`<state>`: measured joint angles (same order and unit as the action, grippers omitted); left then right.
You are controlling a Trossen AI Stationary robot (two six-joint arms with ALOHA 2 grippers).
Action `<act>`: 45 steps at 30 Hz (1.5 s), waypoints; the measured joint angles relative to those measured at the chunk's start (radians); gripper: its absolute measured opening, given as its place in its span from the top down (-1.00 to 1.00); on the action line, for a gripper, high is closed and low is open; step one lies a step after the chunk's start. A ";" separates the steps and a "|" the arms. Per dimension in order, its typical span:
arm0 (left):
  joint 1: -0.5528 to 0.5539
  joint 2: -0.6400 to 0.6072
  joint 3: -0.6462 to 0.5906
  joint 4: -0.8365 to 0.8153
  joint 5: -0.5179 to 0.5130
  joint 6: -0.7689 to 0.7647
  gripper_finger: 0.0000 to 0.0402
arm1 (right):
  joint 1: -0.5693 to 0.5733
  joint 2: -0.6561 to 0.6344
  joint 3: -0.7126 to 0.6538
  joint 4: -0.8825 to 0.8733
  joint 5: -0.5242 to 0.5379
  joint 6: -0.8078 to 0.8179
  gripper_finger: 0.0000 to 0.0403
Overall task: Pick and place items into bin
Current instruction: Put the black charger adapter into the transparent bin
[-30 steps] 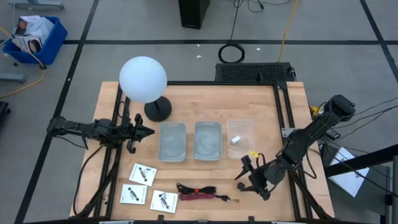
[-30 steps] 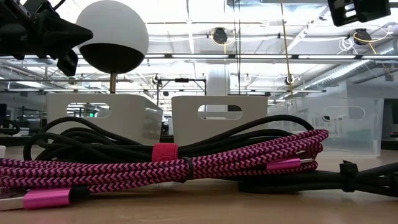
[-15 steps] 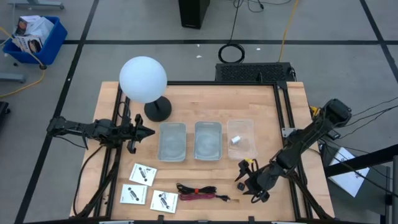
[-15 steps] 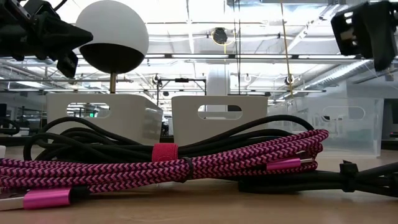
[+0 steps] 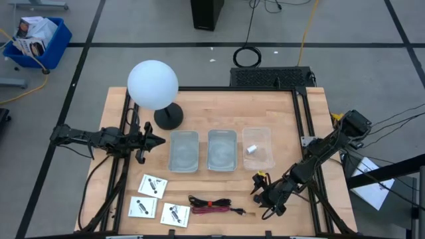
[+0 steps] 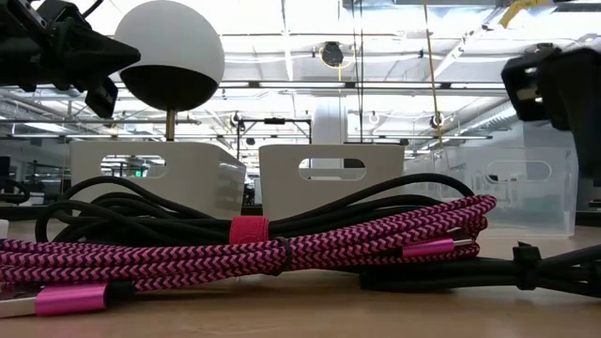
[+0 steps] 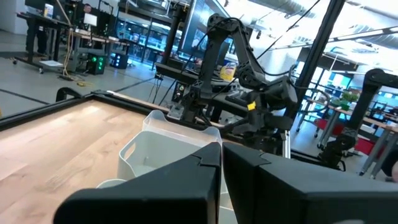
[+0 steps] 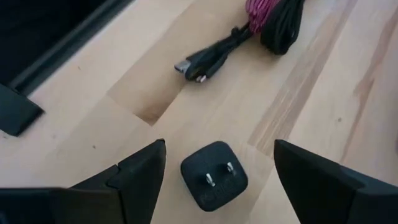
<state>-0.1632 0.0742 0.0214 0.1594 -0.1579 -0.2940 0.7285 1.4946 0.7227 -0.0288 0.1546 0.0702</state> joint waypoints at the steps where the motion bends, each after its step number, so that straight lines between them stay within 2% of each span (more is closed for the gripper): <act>1: 0.000 0.000 0.000 0.000 0.000 0.000 0.89 | -0.003 0.006 0.000 -0.003 0.000 0.006 -0.42; 13: 0.000 0.000 0.000 0.000 0.000 0.001 0.89 | -0.027 0.009 -0.052 0.019 -0.026 0.093 -0.41; 19: 0.000 0.000 0.000 0.001 0.000 0.000 0.89 | -0.027 0.008 -0.067 0.098 -0.027 0.073 -0.36; 45: 0.000 0.000 0.000 0.001 -0.001 -0.001 0.89 | -0.027 0.009 -0.092 0.137 -0.055 0.075 -0.10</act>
<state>-0.1631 0.0742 0.0216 0.1600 -0.1585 -0.2955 0.7017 1.5040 0.6310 0.1078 0.0995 0.1455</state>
